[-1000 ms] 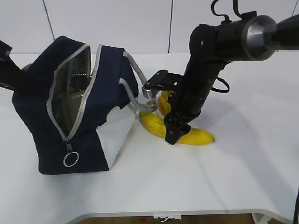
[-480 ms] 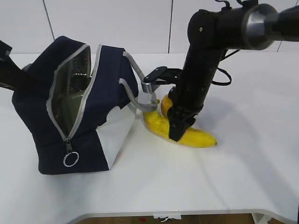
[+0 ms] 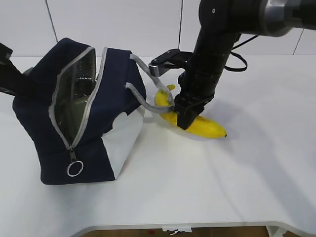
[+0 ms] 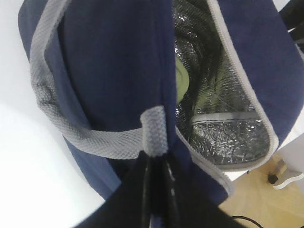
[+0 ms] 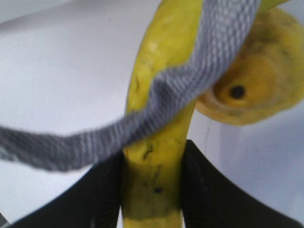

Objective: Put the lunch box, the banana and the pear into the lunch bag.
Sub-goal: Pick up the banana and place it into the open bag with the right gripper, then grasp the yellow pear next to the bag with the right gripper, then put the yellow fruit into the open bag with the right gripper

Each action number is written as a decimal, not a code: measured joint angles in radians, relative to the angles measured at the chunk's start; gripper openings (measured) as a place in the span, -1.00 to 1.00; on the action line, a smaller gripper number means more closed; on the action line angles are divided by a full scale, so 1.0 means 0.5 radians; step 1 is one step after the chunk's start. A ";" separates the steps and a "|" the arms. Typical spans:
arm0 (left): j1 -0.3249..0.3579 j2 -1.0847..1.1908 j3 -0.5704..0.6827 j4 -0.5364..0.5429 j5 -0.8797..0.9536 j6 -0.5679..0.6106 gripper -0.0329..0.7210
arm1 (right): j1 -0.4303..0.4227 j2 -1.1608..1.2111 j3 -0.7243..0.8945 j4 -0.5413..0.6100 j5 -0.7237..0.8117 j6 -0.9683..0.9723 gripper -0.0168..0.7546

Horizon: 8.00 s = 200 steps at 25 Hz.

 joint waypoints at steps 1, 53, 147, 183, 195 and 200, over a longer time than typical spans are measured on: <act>0.000 0.000 0.000 0.001 0.000 0.000 -0.91 | 0.000 -0.031 0.000 -0.019 0.003 0.023 -0.27; 0.000 0.000 0.000 -0.039 0.000 0.000 -0.91 | 0.305 0.134 -0.431 1.439 -0.690 0.717 -0.27; 0.000 0.000 0.000 0.075 -0.035 0.000 -0.91 | 0.102 0.271 -0.536 -0.522 0.045 1.424 -0.30; 0.000 0.000 0.000 0.010 -0.012 0.000 -0.91 | 0.152 0.130 -0.733 0.921 -0.152 0.929 0.09; 0.000 0.000 0.000 0.002 0.000 0.000 -0.91 | 0.152 0.122 -1.078 0.476 0.050 1.089 0.33; 0.000 0.000 0.000 0.002 0.009 0.000 -0.91 | 0.152 0.122 -0.945 0.360 0.061 1.160 0.32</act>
